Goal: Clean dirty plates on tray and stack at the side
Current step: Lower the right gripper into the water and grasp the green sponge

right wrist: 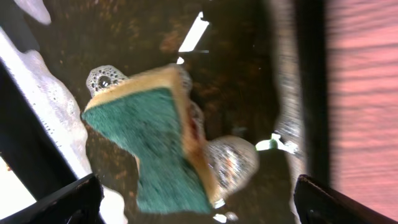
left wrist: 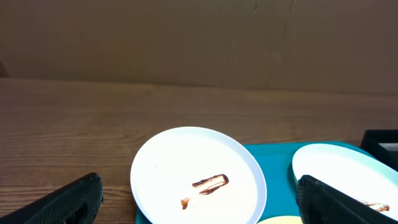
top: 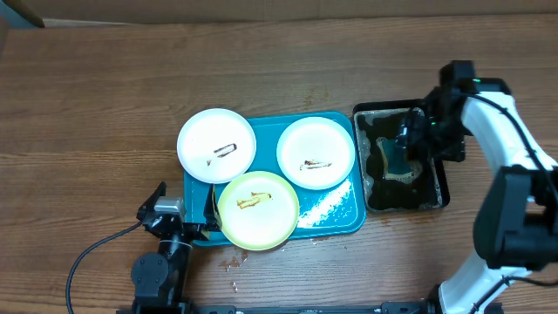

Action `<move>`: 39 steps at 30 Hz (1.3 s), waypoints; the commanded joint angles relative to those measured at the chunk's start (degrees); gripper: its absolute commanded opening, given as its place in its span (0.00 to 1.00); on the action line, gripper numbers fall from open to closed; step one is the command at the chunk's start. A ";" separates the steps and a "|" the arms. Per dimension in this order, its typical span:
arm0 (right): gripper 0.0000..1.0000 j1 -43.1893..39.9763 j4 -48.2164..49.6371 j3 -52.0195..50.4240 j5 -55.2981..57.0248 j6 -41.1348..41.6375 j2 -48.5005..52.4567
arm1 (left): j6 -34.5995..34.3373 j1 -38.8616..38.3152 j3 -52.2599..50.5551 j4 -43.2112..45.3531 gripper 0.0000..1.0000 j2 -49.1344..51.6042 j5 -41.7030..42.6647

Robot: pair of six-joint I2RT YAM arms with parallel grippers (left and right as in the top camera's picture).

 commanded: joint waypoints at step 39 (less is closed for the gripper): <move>0.79 7.85 3.58 -0.44 1.88 -0.07 4.98 | 0.79 -0.09 -0.22 -0.07 1.00 -0.63 0.20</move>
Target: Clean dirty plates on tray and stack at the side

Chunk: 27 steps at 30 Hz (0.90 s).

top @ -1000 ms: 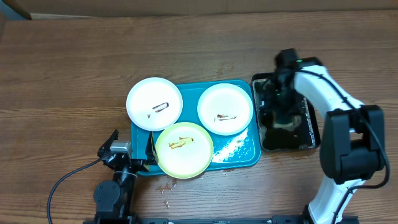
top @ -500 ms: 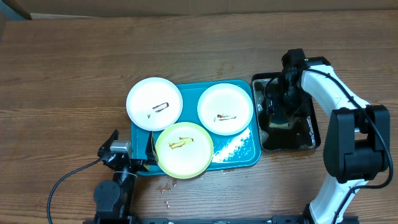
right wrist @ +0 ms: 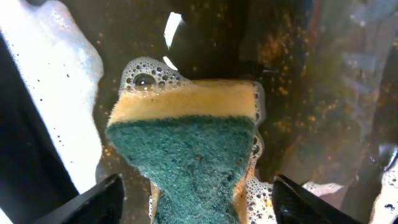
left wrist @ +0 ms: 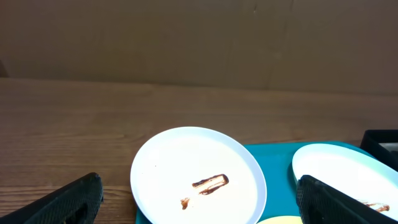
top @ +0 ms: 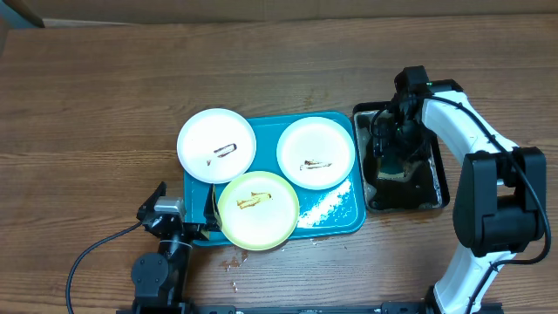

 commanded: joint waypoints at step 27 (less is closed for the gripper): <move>0.69 0.00 7.89 -0.31 -1.22 1.14 2.51 | 0.79 -0.09 -0.22 -0.07 1.00 -0.63 0.20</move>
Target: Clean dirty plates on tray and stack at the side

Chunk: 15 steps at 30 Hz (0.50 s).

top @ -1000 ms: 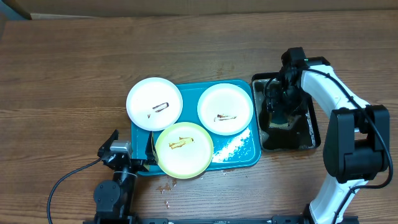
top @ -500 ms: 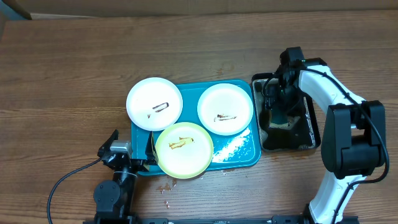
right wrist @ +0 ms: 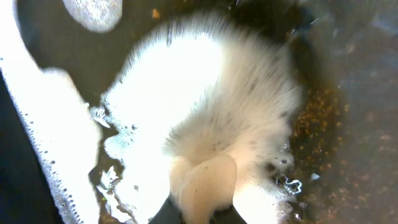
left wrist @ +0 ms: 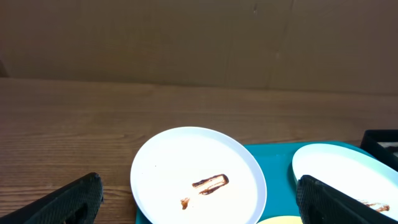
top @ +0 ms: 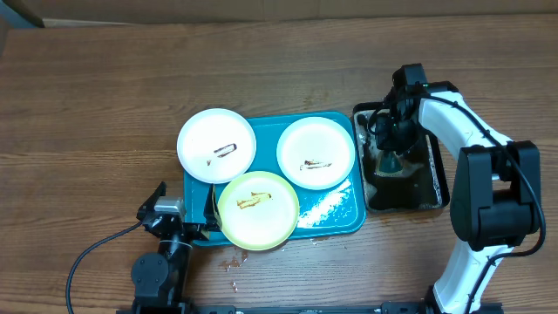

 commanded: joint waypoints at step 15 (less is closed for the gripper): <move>0.82 0.00 -5.01 -0.22 -0.55 1.60 0.26 | 0.79 -0.09 -0.22 -0.07 0.99 -0.63 0.17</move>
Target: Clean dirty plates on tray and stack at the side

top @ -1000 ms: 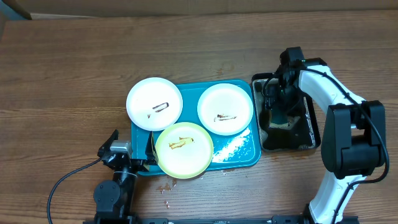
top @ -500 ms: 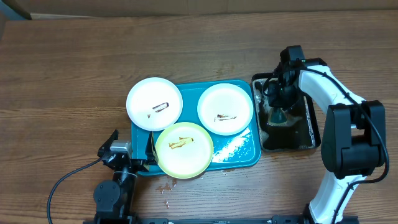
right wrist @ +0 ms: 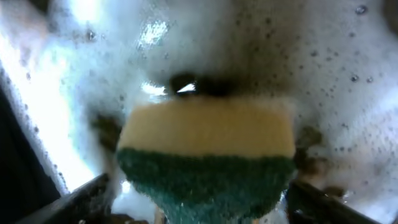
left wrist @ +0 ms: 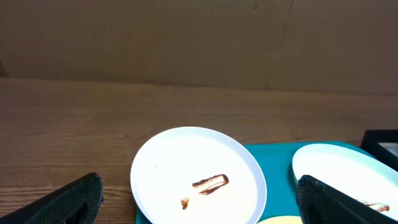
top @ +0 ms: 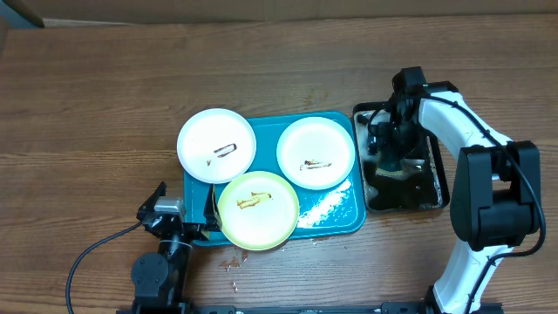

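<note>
Three dirty plates lie on the teal tray (top: 336, 216): a white plate (top: 216, 146) with a brown smear at the left, a second white plate (top: 316, 153) at the right, and a yellow-green plate (top: 258, 209) in front. My right gripper (top: 390, 146) is down in the black basin (top: 442, 179) of soapy water, shut on the yellow-and-green sponge (right wrist: 205, 149) with foam all around it. My left gripper (left wrist: 199, 208) stands open low at the tray's near left corner, facing the left white plate (left wrist: 198, 174).
The basin stands right of the tray, touching its edge. White foam specks (top: 327, 205) lie on the tray's front right part. Small crumbs (top: 231, 262) dot the wood in front of the tray. A cardboard wall (left wrist: 199, 37) closes the far side.
White foam filled the right wrist view then, hiding the sponge. Now the sponge's yellow and green layers show between the fingers amid the foam. The left arm and the plates are unchanged.
My right gripper was open wide near the basin's right side, with the sponge lying tilted in the water. Then it stood over the sponge, fingers at its sides. Then foam covered the view. Now the sponge sits gripped in foamy water. The left arm stayed still.
</note>
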Action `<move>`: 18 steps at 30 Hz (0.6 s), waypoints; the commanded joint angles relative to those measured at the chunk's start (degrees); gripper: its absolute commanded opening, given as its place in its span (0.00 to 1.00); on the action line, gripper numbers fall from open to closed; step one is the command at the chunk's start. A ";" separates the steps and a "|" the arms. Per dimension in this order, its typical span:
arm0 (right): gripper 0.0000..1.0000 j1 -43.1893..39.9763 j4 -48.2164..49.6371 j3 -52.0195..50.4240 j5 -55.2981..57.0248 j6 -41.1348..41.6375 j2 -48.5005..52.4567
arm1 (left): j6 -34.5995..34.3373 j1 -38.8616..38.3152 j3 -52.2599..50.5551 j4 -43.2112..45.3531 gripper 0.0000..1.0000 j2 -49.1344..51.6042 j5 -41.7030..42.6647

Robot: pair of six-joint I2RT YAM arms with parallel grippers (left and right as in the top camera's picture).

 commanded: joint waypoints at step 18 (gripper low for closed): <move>0.89 0.00 -3.41 -4.44 -0.90 3.06 -4.76 | 0.79 -0.09 -0.22 -0.07 1.00 -0.63 0.22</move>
